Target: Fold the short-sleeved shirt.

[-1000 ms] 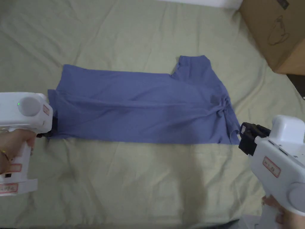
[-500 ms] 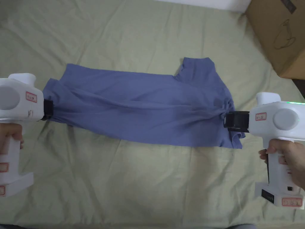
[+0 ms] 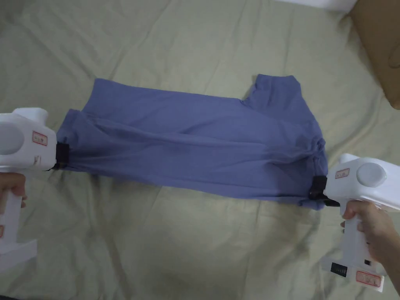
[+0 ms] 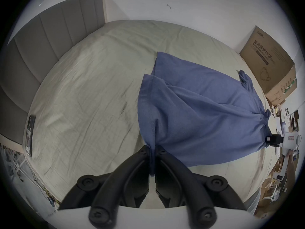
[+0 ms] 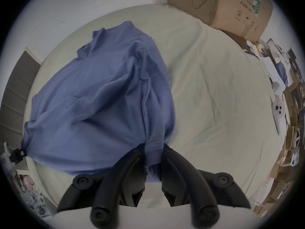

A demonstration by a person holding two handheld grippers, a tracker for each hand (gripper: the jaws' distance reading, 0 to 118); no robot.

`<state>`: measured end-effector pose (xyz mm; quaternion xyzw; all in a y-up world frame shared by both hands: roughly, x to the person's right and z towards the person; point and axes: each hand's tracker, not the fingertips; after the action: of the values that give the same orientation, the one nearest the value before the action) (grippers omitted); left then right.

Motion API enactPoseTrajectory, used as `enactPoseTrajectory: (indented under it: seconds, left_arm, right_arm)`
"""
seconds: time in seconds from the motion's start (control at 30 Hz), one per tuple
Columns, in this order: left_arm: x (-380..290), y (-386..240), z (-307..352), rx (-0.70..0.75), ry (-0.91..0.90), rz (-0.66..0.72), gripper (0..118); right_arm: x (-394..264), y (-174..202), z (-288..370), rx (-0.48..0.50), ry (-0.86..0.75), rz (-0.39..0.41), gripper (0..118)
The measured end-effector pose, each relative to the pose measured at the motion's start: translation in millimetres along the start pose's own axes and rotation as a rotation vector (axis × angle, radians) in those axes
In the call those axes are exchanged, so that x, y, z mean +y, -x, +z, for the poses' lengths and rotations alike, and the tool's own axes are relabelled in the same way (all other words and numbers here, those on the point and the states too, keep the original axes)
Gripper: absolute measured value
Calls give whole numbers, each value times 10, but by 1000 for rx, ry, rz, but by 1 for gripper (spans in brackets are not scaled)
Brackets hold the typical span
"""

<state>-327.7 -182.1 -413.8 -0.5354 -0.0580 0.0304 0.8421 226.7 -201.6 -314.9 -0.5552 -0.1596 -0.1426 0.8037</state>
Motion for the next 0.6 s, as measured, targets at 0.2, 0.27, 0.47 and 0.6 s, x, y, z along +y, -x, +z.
enactPoseTrajectory:
  seconds: [0.2,0.27,0.47,0.6]
  left_arm:
    - [119,133,372,-76,-69,101,4]
    - [76,236,596,-109,-110,116,3]
    - [-461,574,1072,-124,-143,109,3]
    - [-1002,663,1039,-110,-88,103,3]
  right_arm:
    - [92,-91,723,86,-100,42,15]
    - [39,-122,1031,115,-131,62,15]
    - [-608,-212,1515,190,-166,95,15]
    - [-1227,-207,1394,146,-122,102,15]
